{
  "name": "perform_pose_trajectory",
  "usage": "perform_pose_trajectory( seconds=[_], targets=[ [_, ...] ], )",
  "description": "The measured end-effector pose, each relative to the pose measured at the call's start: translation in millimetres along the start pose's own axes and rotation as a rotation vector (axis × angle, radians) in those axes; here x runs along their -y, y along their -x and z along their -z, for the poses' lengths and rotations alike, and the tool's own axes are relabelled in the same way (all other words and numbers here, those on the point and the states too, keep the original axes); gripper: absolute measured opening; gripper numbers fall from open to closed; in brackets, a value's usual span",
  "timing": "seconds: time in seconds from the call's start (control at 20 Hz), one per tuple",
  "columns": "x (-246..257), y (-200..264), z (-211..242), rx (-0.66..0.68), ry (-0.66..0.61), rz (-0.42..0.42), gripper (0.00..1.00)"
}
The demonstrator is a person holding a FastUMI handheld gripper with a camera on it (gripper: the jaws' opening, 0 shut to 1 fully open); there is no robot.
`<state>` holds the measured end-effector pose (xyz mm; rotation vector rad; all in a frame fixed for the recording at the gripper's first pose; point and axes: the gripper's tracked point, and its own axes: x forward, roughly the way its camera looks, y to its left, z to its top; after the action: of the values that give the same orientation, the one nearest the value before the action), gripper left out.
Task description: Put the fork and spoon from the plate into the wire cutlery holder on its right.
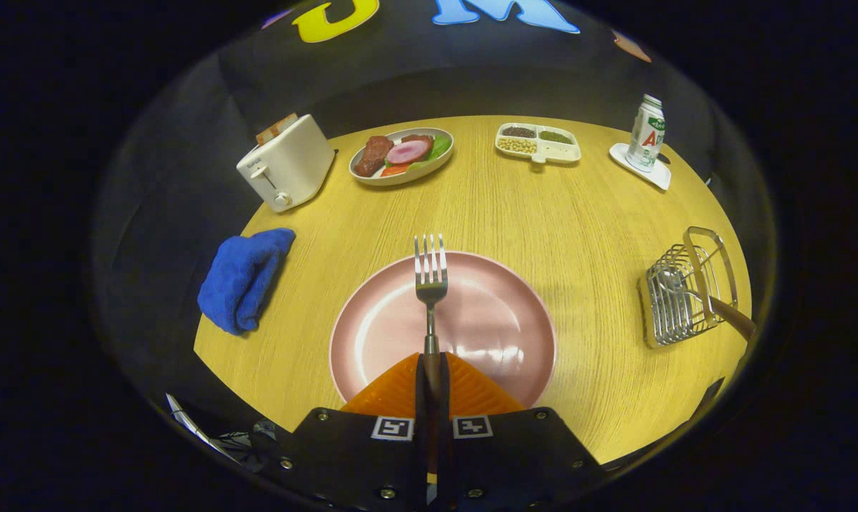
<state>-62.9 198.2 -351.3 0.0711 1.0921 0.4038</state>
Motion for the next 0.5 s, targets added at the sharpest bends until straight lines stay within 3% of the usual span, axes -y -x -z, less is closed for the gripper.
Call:
perform_pose_trajectory(
  seconds=[0.5],
  targets=[
    [78.9, 43.1, -29.4, 0.101, -0.162, 0.099, 0.06]
  ],
)
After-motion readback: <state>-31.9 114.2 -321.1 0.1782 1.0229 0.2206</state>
